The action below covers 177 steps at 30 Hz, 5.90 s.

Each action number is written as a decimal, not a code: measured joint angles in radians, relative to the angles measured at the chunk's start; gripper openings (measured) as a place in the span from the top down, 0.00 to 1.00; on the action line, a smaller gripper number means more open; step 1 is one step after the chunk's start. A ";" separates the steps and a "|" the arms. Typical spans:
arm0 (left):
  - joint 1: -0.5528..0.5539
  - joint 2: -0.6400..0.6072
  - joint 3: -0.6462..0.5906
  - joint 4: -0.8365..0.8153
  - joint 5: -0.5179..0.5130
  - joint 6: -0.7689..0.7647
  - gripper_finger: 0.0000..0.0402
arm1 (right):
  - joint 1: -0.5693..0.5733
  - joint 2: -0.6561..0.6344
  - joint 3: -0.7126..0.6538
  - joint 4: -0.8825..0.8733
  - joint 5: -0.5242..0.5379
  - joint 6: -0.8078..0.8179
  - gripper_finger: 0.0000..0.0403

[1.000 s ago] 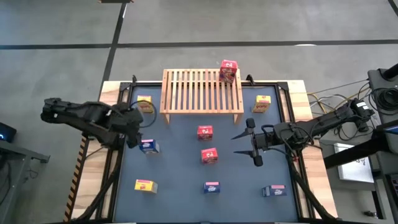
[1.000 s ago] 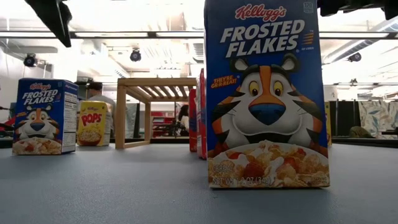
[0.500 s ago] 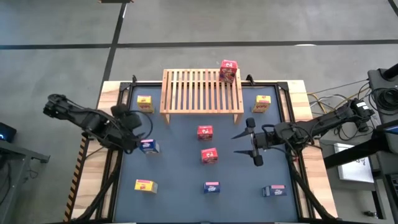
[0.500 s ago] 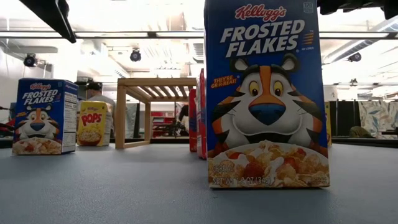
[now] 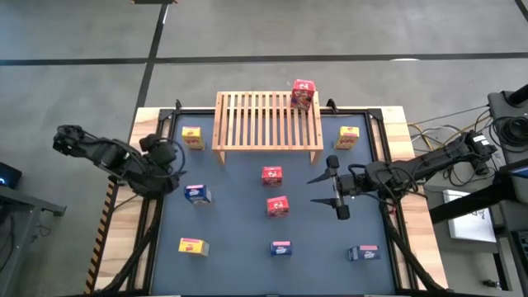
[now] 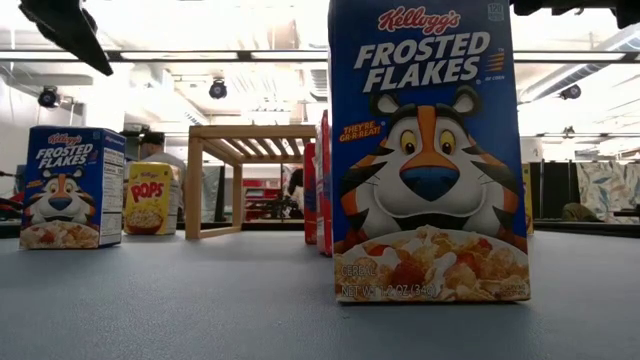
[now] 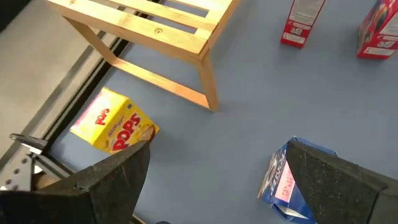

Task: Stack cereal on shelf
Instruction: Put the top blue cereal box on the shelf

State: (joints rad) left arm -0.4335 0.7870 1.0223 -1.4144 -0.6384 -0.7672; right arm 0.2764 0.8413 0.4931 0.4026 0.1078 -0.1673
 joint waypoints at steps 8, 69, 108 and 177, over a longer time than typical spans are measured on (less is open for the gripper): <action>0.001 -0.024 -0.043 0.017 -0.003 0.025 0.11 | 0.000 0.000 0.001 0.000 0.030 0.001 0.41; 0.003 0.114 -0.240 0.318 0.267 0.047 0.13 | 0.000 0.000 0.000 0.037 0.051 0.036 0.41; 0.003 0.114 -0.365 0.404 0.336 0.072 0.40 | 0.000 0.000 0.002 0.049 0.052 0.035 0.41; 0.852 0.207 0.093 0.951 0.291 1.015 0.72 | 0.000 0.000 0.026 0.154 0.052 -0.266 0.41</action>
State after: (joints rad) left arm 0.4184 0.9943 1.1149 -0.4635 -0.3471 0.2483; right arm 0.2764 0.8413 0.5194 0.5565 0.1596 -0.4332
